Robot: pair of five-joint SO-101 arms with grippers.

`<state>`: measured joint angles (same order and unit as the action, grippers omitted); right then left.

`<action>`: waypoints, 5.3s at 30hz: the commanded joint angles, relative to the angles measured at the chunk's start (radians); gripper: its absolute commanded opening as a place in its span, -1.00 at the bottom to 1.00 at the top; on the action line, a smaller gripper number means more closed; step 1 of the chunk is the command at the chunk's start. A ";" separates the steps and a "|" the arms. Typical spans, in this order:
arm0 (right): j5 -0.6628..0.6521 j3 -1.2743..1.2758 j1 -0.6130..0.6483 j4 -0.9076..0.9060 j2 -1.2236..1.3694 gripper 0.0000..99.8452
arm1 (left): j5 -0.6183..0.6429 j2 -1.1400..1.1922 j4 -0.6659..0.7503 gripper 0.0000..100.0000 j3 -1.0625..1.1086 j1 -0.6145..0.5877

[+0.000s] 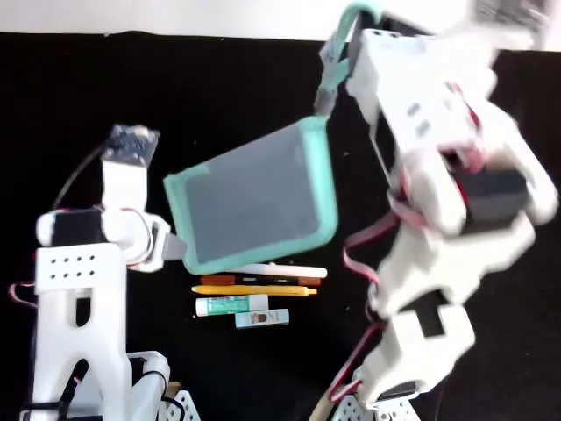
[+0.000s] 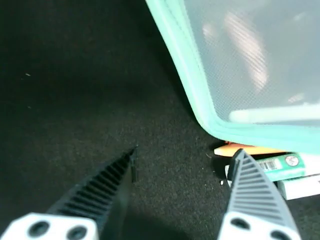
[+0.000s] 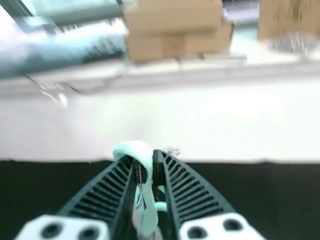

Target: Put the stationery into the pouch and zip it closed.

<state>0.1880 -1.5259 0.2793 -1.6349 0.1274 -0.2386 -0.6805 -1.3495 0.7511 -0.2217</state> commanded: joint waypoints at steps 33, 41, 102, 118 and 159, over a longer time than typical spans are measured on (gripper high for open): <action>-0.089 0.107 0.530 0.105 0.002 -0.98 | 0.361 -0.004 0.417 -0.40 0.157 0.163; -0.089 0.107 0.591 0.159 0.012 -0.98 | 0.361 -0.005 0.417 -0.40 0.156 -0.114; -0.089 0.062 0.398 0.148 0.064 -0.98 | -0.176 0.539 -0.390 -0.40 -1.573 -0.308; -0.089 0.065 0.398 0.128 0.064 -0.98 | -0.276 0.573 -0.396 -0.40 -1.649 -0.131; -0.091 0.067 0.355 0.093 0.065 -0.98 | -0.462 0.664 -0.368 -0.40 -1.523 -0.061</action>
<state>0.1097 -1.4369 0.6475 -1.5397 0.1949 -0.6866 -0.0084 -1.7254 -0.7864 -0.3030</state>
